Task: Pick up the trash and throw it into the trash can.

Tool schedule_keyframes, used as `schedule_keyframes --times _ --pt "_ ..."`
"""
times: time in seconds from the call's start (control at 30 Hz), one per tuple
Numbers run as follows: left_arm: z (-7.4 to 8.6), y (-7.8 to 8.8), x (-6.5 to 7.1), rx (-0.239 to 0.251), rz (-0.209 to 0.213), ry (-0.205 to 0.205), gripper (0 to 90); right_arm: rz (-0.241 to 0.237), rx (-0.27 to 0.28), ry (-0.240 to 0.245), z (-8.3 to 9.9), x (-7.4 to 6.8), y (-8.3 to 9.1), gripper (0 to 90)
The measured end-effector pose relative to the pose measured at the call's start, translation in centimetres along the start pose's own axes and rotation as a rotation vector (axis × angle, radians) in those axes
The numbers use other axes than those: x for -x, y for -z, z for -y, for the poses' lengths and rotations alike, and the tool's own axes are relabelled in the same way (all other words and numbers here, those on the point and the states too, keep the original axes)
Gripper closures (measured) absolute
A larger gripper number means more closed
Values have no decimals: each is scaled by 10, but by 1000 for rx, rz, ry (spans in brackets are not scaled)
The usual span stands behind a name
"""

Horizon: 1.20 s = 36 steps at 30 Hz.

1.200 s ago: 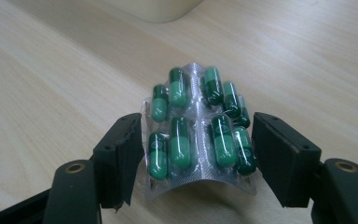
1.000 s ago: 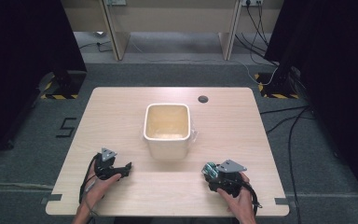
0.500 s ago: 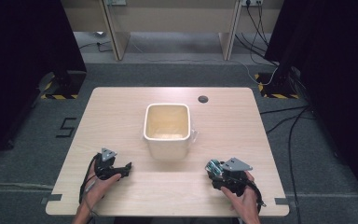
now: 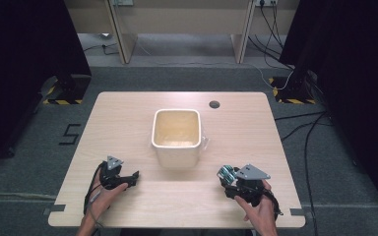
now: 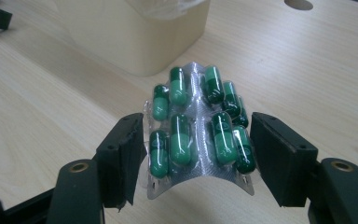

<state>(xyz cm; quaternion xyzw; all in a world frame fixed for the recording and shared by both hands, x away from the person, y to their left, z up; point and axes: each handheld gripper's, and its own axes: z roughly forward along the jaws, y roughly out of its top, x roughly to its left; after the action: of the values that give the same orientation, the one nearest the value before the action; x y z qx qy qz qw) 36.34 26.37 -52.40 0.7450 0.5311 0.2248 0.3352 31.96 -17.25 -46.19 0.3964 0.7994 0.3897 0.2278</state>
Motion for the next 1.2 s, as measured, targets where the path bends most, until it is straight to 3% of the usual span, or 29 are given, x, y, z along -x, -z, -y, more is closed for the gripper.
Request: schedule_keyframes --times 0.4,0.87,1.2 --pt "0 0 0 0 0 0 120 -3 7 9 -18 2 7 368" --pt "0 0 0 3 0 4 120 10 33 35 -55 2 19 368" --pt "0 0 0 3 0 4 120 -8 36 57 -77 -1 14 367"
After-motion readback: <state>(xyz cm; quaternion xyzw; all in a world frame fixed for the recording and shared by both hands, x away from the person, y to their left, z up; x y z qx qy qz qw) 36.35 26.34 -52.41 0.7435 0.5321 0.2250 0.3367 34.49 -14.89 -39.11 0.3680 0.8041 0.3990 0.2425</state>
